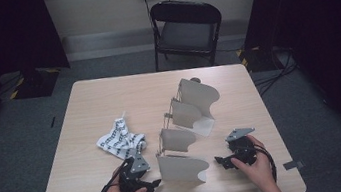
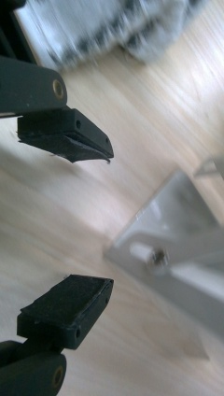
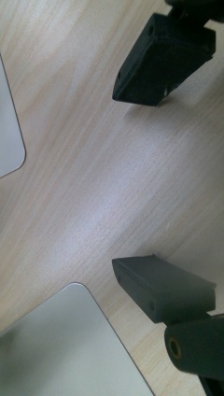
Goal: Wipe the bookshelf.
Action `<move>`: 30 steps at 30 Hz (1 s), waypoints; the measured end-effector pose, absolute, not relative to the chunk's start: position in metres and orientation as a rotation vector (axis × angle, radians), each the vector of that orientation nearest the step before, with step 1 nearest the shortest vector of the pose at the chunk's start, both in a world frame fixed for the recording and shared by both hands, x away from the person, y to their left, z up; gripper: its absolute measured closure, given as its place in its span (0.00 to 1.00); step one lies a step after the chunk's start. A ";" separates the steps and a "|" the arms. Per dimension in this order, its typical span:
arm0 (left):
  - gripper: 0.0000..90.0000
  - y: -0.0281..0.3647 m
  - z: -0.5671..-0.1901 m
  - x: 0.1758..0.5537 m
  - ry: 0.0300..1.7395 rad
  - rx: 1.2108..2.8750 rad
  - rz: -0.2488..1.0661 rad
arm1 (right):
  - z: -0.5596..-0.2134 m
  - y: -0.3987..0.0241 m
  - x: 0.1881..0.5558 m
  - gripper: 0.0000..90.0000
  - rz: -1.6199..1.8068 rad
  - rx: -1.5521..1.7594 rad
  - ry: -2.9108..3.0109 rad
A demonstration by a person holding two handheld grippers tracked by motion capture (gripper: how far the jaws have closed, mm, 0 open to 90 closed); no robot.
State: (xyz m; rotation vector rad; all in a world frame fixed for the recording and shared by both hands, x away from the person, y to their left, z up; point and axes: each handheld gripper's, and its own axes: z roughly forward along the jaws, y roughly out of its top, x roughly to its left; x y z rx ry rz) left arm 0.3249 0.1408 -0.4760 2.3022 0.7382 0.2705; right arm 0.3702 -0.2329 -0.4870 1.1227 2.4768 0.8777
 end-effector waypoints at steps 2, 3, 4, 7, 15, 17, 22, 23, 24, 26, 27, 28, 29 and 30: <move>0.33 0.144 -0.476 0.327 0.745 2.308 0.275 | -0.488 -0.234 0.370 0.16 0.884 1.122 2.478; 0.33 0.146 -0.476 0.328 0.748 2.310 0.278 | -0.488 -0.234 0.369 0.16 0.885 1.127 2.474; 0.33 0.147 -0.477 0.329 0.757 2.299 0.274 | -0.489 -0.234 0.368 0.16 0.898 1.130 2.465; 0.33 0.154 -0.476 0.336 0.775 2.311 0.275 | -0.491 -0.237 0.366 0.16 0.930 1.117 2.450; 0.34 0.166 -0.473 0.355 0.828 2.305 0.305 | -0.494 -0.239 0.366 0.14 0.972 1.108 2.416; 0.36 0.167 -0.471 0.361 0.839 2.291 0.302 | -0.496 -0.239 0.365 0.14 0.988 1.113 2.396; 0.41 0.170 -0.457 0.380 0.870 2.283 0.330 | -0.499 -0.239 0.365 0.14 1.026 1.095 2.371; 0.42 0.171 -0.454 0.382 0.883 2.289 0.324 | -0.499 -0.239 0.365 0.14 1.026 1.097 2.371; 0.42 0.172 -0.451 0.384 0.894 2.284 0.319 | -0.499 -0.239 0.365 0.14 1.027 1.095 2.370; 0.42 0.174 -0.444 0.388 0.915 2.285 0.327 | -0.499 -0.239 0.365 0.14 1.026 1.096 2.370; 0.42 0.175 -0.442 0.389 0.917 2.286 0.333 | -0.499 -0.239 0.365 0.14 1.026 1.095 2.371; 0.41 0.176 -0.442 0.391 0.917 2.293 0.352 | -0.499 -0.239 0.365 0.14 1.026 1.096 2.370; 0.41 0.177 -0.443 0.392 0.911 2.299 0.353 | -0.499 -0.239 0.365 0.14 1.026 1.097 2.370; 0.41 0.177 -0.444 0.393 0.920 2.301 0.367 | -0.499 -0.239 0.365 0.14 1.027 1.095 2.370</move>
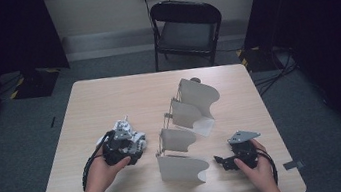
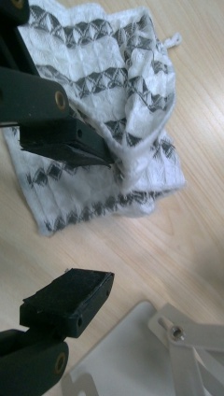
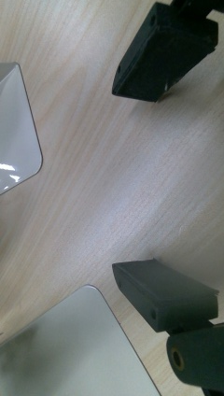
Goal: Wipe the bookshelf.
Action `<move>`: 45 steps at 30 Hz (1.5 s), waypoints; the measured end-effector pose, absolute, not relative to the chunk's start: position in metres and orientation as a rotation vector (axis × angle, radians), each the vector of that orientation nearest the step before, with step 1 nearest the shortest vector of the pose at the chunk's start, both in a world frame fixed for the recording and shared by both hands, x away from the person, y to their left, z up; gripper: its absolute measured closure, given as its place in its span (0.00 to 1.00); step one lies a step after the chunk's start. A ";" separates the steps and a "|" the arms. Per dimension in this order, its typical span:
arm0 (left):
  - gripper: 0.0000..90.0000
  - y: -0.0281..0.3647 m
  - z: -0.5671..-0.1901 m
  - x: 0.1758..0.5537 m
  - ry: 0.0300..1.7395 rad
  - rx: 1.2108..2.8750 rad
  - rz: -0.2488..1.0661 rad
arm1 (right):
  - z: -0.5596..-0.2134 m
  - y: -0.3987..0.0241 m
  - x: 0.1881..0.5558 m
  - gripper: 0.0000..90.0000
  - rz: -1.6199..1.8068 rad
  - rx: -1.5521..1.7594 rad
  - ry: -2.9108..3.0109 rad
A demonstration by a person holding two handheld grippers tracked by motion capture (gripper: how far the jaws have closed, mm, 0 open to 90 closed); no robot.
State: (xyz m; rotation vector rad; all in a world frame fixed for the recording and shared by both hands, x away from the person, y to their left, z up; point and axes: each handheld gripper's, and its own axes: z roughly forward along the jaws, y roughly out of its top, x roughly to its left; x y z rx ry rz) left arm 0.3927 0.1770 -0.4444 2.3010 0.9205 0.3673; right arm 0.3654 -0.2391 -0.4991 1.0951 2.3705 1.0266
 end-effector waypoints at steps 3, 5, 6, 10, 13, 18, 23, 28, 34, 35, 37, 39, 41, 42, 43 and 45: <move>0.42 0.179 -0.452 0.394 0.926 2.294 0.381 | -0.499 -0.239 0.365 0.14 1.026 1.096 2.370; 0.43 0.181 -0.460 0.394 0.948 2.276 0.370 | -0.499 -0.239 0.365 0.14 1.027 1.096 2.370; 0.44 0.183 -0.462 0.394 0.950 2.281 0.366 | -0.499 -0.239 0.365 0.14 1.027 1.094 2.370; 0.43 0.189 -0.466 0.391 0.949 2.282 0.364 | -0.499 -0.239 0.365 0.14 1.027 1.096 2.370; 0.44 0.195 -0.464 0.388 0.949 2.286 0.388 | -0.499 -0.239 0.365 0.14 1.028 1.094 2.370; 0.43 0.206 -0.448 0.385 0.957 2.217 0.409 | -0.499 -0.239 0.365 0.14 1.028 1.094 2.370; 0.39 0.204 -0.435 0.395 0.957 2.160 0.437 | -0.499 -0.239 0.365 0.14 1.028 1.094 2.370; 0.36 0.192 -0.438 0.414 0.955 2.118 0.448 | -0.499 -0.239 0.365 0.14 1.028 1.096 2.370; 0.40 0.190 -0.460 0.420 0.972 2.163 0.425 | -0.499 -0.239 0.365 0.14 1.028 1.096 2.370; 0.42 0.191 -0.463 0.418 0.970 2.167 0.409 | -0.499 -0.239 0.365 0.14 1.028 1.096 2.370; 0.45 0.194 -0.469 0.412 0.982 2.172 0.402 | -0.499 -0.239 0.365 0.14 1.028 1.095 2.370; 0.47 0.198 -0.473 0.405 0.992 2.178 0.407 | -0.499 -0.239 0.365 0.14 1.028 1.096 2.370; 0.48 0.202 -0.476 0.397 0.982 2.184 0.414 | -0.499 -0.239 0.365 0.14 1.028 1.095 2.370; 0.48 0.204 -0.478 0.394 0.973 2.198 0.421 | -0.499 -0.239 0.366 0.14 1.029 1.095 2.370; 0.48 0.205 -0.480 0.390 0.983 2.187 0.412 | -0.499 -0.239 0.366 0.14 1.029 1.095 2.370; 0.48 0.210 -0.484 0.383 0.994 2.177 0.402 | -0.499 -0.239 0.366 0.14 1.029 1.093 2.370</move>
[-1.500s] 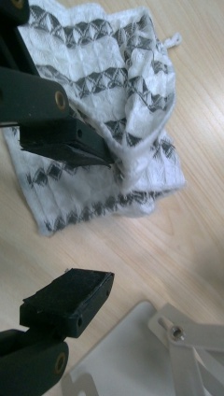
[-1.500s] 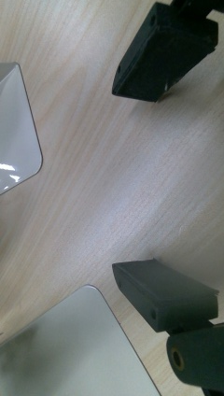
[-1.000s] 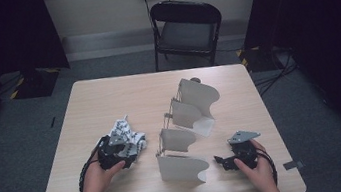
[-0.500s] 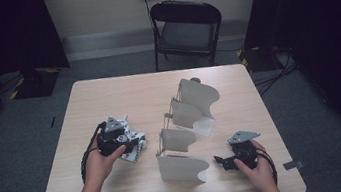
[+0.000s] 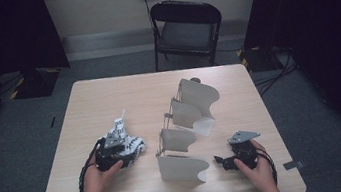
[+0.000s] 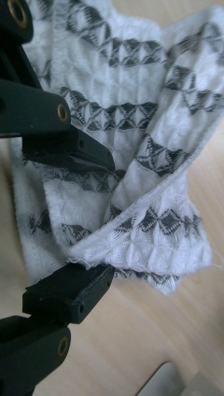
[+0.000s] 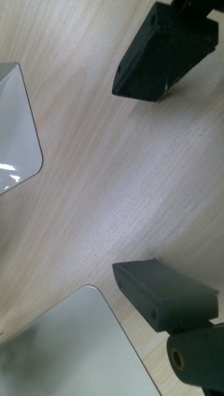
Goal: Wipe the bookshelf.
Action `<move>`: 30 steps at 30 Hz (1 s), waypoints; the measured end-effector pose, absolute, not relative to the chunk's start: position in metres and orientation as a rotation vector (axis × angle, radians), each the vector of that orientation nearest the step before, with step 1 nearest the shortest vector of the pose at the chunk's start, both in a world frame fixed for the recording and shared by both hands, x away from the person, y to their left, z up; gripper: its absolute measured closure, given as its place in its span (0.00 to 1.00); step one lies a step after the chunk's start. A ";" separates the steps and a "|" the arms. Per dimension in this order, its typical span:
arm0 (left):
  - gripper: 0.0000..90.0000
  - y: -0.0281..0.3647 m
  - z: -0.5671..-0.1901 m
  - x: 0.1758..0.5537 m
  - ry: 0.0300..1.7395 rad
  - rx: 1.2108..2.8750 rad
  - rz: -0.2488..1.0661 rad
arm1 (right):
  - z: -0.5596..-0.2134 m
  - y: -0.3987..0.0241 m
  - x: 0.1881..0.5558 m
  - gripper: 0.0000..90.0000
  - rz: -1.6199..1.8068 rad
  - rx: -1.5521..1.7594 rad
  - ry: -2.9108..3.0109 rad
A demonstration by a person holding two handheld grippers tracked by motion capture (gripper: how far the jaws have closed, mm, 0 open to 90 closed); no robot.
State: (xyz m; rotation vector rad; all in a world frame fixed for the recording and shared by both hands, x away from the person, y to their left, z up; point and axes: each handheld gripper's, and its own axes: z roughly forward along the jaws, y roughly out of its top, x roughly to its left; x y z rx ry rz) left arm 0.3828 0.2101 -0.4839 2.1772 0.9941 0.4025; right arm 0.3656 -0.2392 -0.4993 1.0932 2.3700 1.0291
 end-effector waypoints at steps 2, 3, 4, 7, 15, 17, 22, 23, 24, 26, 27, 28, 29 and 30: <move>0.48 0.214 -0.487 0.378 0.995 2.169 0.396 | -0.499 -0.239 0.366 0.14 1.029 1.095 2.370; 0.48 0.217 -0.487 0.376 0.998 2.165 0.395 | -0.499 -0.239 0.365 0.14 1.028 1.095 2.370; 0.48 0.219 -0.488 0.374 1.001 2.159 0.397 | -0.499 -0.239 0.365 0.14 1.028 1.096 2.370; 0.47 0.227 -0.488 0.369 1.029 2.156 0.395 | -0.499 -0.239 0.365 0.14 1.028 1.096 2.370; 0.35 0.251 -0.487 0.354 1.093 2.128 0.399 | -0.499 -0.239 0.365 0.14 1.029 1.093 2.370; 0.32 0.254 -0.483 0.351 1.105 2.119 0.403 | -0.499 -0.239 0.365 0.14 1.028 1.095 2.370; 0.31 0.260 -0.469 0.358 1.147 2.060 0.450 | -0.499 -0.239 0.365 0.14 1.028 1.095 2.370; 0.29 0.261 -0.466 0.362 1.155 2.043 0.456 | -0.499 -0.239 0.365 0.14 1.029 1.094 2.370; 0.29 0.260 -0.465 0.367 1.176 2.022 0.461 | -0.499 -0.239 0.366 0.14 1.029 1.093 2.370; 0.29 0.258 -0.464 0.377 1.207 1.995 0.469 | -0.499 -0.239 0.366 0.14 1.029 1.095 2.370; 0.29 0.256 -0.466 0.381 1.221 1.992 0.445 | -0.499 -0.239 0.366 0.14 1.029 1.094 2.370; 0.28 0.254 -0.469 0.384 1.231 1.991 0.436 | -0.499 -0.239 0.366 0.14 1.029 1.093 2.370; 0.28 0.251 -0.474 0.388 1.240 1.994 0.421 | -0.499 -0.239 0.366 0.14 1.029 1.095 2.370; 0.28 0.248 -0.477 0.390 1.255 2.000 0.413 | -0.499 -0.239 0.366 0.14 1.029 1.095 2.370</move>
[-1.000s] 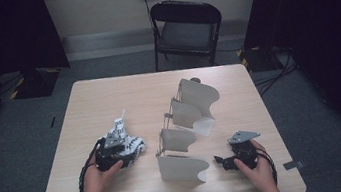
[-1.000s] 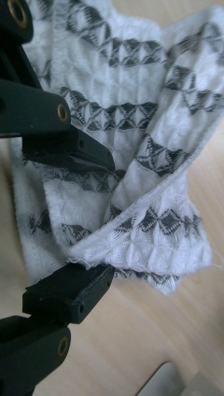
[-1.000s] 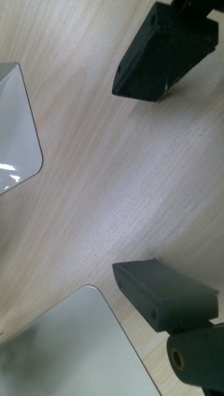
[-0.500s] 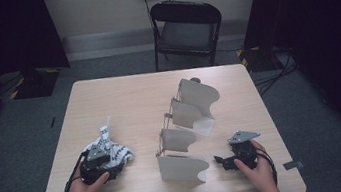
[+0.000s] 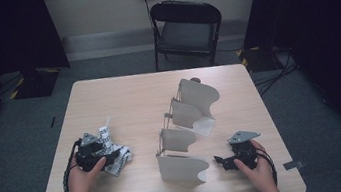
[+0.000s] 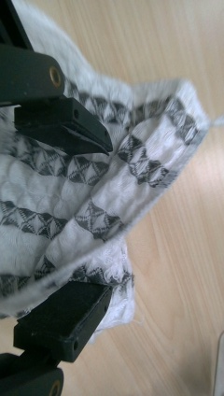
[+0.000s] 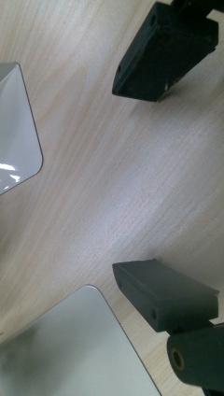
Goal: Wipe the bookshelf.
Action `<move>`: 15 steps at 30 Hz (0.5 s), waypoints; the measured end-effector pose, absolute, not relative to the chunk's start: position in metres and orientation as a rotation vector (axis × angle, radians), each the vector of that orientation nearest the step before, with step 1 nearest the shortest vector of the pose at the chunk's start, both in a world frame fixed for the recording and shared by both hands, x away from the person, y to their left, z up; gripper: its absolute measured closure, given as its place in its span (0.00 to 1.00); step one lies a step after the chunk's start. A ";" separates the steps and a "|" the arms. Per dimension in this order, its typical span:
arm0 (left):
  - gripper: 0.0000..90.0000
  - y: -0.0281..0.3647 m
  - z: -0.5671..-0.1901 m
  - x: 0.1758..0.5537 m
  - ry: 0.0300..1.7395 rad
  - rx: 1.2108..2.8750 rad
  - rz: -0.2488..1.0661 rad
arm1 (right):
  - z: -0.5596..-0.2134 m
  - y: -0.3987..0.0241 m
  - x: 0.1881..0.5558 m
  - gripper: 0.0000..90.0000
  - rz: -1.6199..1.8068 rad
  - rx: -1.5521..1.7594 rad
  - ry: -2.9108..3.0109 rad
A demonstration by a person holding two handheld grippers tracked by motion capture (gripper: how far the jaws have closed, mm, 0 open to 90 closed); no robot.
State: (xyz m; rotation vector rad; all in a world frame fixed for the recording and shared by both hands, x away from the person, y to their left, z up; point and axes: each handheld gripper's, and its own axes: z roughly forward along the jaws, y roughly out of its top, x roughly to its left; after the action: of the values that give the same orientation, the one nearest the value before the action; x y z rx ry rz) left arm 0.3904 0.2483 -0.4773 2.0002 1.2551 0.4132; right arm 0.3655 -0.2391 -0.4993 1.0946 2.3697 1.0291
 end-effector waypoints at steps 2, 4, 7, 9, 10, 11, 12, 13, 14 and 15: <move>0.28 0.246 -0.481 0.392 1.259 2.020 0.410 | -0.499 -0.239 0.366 0.14 1.029 1.094 2.370; 0.28 0.241 -0.484 0.392 1.248 2.049 0.421 | -0.499 -0.239 0.365 0.14 1.029 1.093 2.370; 0.29 0.237 -0.487 0.392 1.187 2.093 0.417 | -0.499 -0.239 0.365 0.14 1.029 1.095 2.369; 0.30 0.232 -0.488 0.391 1.148 2.110 0.422 | -0.499 -0.239 0.365 0.14 1.029 1.095 2.370; 0.31 0.230 -0.488 0.391 1.128 2.125 0.420 | -0.499 -0.239 0.365 0.14 1.029 1.094 2.370; 0.32 0.228 -0.488 0.390 1.112 2.135 0.417 | -0.499 -0.239 0.365 0.14 1.029 1.093 2.370; 0.35 0.226 -0.488 0.389 1.106 2.134 0.412 | -0.499 -0.239 0.365 0.14 1.029 1.093 2.370; 0.37 0.224 -0.487 0.388 1.089 2.148 0.403 | -0.499 -0.239 0.365 0.14 1.029 1.095 2.370; 0.40 0.221 -0.486 0.386 1.078 2.154 0.397 | -0.499 -0.239 0.365 0.14 1.029 1.095 2.370; 0.45 0.218 -0.486 0.385 1.055 2.162 0.393 | -0.499 -0.239 0.365 0.14 1.029 1.095 2.370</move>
State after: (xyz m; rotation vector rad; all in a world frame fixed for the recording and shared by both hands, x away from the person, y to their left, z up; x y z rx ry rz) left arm 0.3848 0.2185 -0.4856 2.1623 1.0549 0.3926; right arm 0.3655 -0.2391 -0.4993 1.0948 2.3695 1.0287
